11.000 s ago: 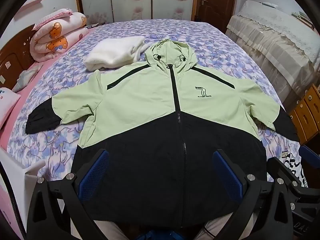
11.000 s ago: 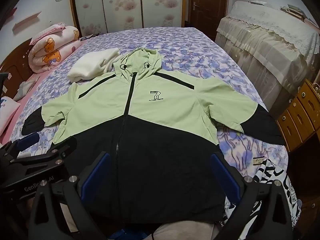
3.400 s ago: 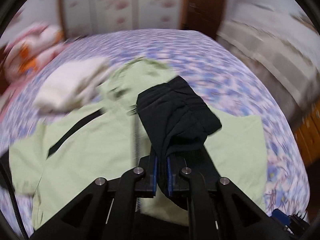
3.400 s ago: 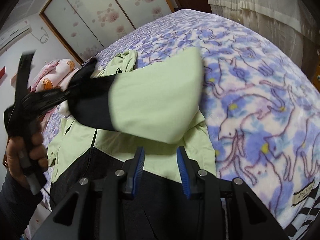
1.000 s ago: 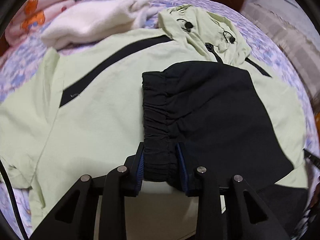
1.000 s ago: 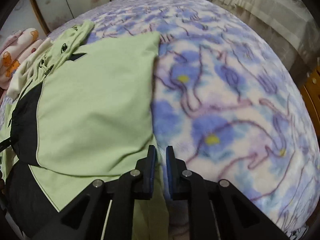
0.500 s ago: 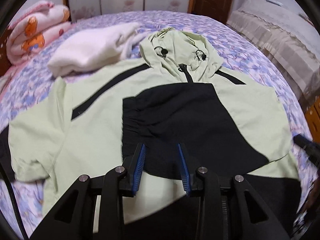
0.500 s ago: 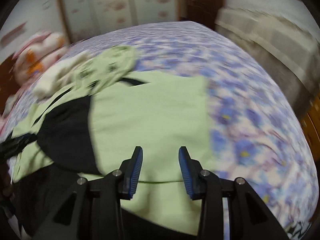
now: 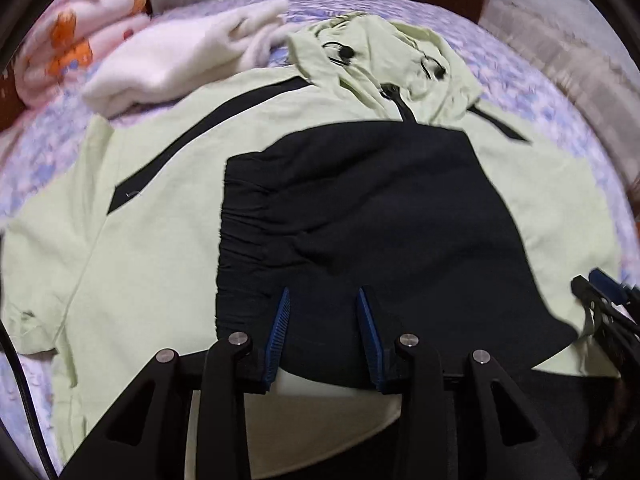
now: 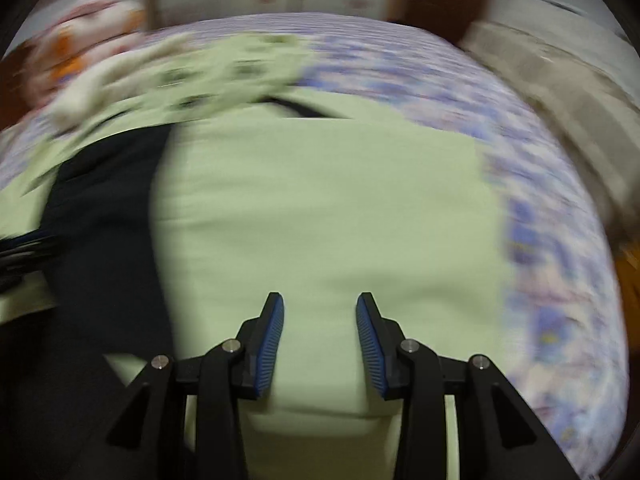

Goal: Fold large clothes
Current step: 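Release the sleeve with the left gripper and lift away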

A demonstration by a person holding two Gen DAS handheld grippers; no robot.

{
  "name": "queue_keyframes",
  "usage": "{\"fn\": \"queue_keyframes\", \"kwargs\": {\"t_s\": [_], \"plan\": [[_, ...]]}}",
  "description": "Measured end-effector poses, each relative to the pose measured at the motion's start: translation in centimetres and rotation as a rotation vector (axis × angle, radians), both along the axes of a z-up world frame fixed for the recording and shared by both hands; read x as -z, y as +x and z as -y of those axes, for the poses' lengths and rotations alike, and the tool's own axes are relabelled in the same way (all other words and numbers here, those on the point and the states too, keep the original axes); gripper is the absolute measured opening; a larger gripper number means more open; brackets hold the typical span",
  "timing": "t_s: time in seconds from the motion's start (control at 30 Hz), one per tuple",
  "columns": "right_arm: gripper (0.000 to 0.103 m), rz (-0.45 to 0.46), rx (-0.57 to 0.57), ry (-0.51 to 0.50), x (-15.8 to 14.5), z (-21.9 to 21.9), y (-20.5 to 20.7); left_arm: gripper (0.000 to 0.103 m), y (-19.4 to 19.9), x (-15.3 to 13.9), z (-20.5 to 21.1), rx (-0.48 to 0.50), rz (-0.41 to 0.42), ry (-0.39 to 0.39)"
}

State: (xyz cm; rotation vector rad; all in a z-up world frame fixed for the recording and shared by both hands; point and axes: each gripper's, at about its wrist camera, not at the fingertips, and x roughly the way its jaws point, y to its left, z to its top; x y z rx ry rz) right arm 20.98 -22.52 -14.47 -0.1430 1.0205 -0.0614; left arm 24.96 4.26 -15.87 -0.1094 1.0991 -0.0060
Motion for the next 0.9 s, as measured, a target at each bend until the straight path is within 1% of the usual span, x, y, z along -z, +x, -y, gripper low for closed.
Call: {"fn": "queue_keyframes", "kwargs": {"t_s": [0.03, 0.07, 0.1, 0.17, 0.27, 0.3, 0.33, 0.4, 0.6, 0.73, 0.9], "plan": [[0.037, -0.003, 0.065, 0.001, 0.0, 2.6, 0.2, 0.034, 0.1, -0.1, -0.7, -0.005, -0.003, -0.036], [0.037, -0.01, 0.11, 0.018, 0.0, 4.6, 0.2, 0.034, 0.2, -0.1, -1.0, -0.003, -0.006, -0.054], [0.037, -0.014, 0.136, 0.032, -0.1, 5.9, 0.2, 0.034, 0.2, -0.1, -1.2, -0.002, -0.009, -0.063], [0.04, -0.015, 0.214, 0.022, -0.6, 8.4, -0.4, 0.034, 0.3, -0.1, -1.1, 0.003, -0.013, -0.065], [0.039, -0.036, 0.25, 0.11, -0.9, 10.2, -1.3, 0.039, 0.3, -0.2, -0.7, 0.002, -0.016, -0.058], [0.039, -0.037, 0.253, 0.118, -1.0, 10.4, -1.5, 0.043, 0.3, -0.2, -0.6, 0.001, -0.016, -0.06], [0.039, -0.039, 0.254, 0.117, -1.2, 10.3, -1.6, 0.047, 0.2, -0.3, -0.3, 0.002, -0.017, -0.062], [0.04, -0.041, 0.251, 0.113, -1.4, 9.7, -1.9, 0.051, 0.1, -0.5, 0.0, 0.005, -0.018, -0.057], [0.04, -0.053, 0.217, 0.148, -2.4, 7.5, -2.4, 0.064, -0.6, -1.8, 0.5, 0.008, -0.011, -0.037], [0.04, -0.044, 0.179, 0.147, -4.0, 5.8, -3.2, 0.065, -1.7, -2.9, 0.3, 0.004, -0.007, -0.046], [0.04, -0.044, 0.137, 0.141, -5.9, 3.9, -4.4, 0.065, -3.7, -4.4, 0.3, 0.006, 0.001, -0.039]]}}
